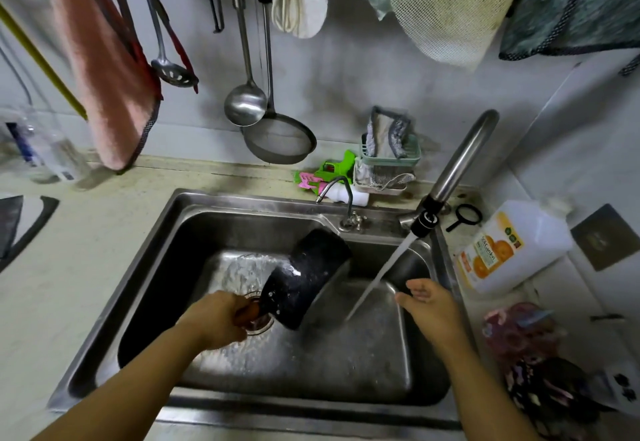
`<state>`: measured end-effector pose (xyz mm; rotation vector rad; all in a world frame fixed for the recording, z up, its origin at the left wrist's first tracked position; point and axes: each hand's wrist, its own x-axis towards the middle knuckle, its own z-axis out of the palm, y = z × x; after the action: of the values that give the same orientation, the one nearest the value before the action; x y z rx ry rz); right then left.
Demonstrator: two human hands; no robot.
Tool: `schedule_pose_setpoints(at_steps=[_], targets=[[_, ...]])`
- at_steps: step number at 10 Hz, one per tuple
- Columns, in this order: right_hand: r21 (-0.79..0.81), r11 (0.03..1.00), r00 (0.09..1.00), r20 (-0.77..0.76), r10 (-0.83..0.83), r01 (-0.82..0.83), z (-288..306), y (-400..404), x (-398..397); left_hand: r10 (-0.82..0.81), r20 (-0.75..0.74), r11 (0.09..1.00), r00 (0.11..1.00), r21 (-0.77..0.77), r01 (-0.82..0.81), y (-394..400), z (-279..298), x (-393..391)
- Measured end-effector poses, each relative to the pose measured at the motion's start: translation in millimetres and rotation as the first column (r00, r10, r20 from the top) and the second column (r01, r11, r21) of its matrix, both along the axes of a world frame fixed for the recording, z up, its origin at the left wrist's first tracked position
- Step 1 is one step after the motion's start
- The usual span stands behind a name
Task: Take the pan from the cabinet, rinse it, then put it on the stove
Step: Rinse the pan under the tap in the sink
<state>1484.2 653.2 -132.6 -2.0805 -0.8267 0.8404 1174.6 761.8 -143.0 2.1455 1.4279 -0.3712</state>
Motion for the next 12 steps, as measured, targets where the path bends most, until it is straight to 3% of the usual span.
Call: schedule_pose_setpoints(at_steps=[1,2,4,5,7,10,11,12], targets=[[0.018,1.000,1.000,0.005,-0.003,0.003,6.3,3.2,4.8,0.212,0.164,0.958,0.963,-0.227,-0.172,-3.9,-2.0,-1.5],[0.014,1.000,1.000,0.013,0.016,-0.017,10.6,6.6,6.6,0.336,0.247,0.912,0.909,-0.324,-0.249,-8.5,0.5,-3.2],[0.018,0.998,0.998,0.012,0.063,-0.063,12.0,11.6,3.8,0.290,0.246,0.918,0.925,-0.344,-0.196,-3.3,10.4,13.5],[0.002,0.998,0.998,-0.012,0.064,-0.064,9.4,14.1,10.5,0.234,0.183,0.932,0.955,-0.321,-0.167,-2.8,9.0,18.4],[0.011,1.000,0.997,0.071,0.007,-0.008,21.5,37.8,51.8,0.352,0.216,0.931,0.911,-0.185,-0.316,-14.0,8.3,25.6],[-0.073,0.956,0.929,0.225,0.295,-0.286,26.0,87.7,68.6,0.414,0.114,0.910,0.903,-0.083,-0.407,-19.5,1.8,30.3],[-0.108,0.950,0.920,0.235,0.312,-0.294,19.2,97.1,67.7,0.440,0.115,0.898,0.891,-0.060,-0.436,-24.9,1.0,35.0],[-0.033,0.969,0.949,0.196,0.246,-0.244,10.7,100.7,74.6,0.439,0.101,0.898,0.893,-0.006,-0.441,-30.4,2.4,38.2]])
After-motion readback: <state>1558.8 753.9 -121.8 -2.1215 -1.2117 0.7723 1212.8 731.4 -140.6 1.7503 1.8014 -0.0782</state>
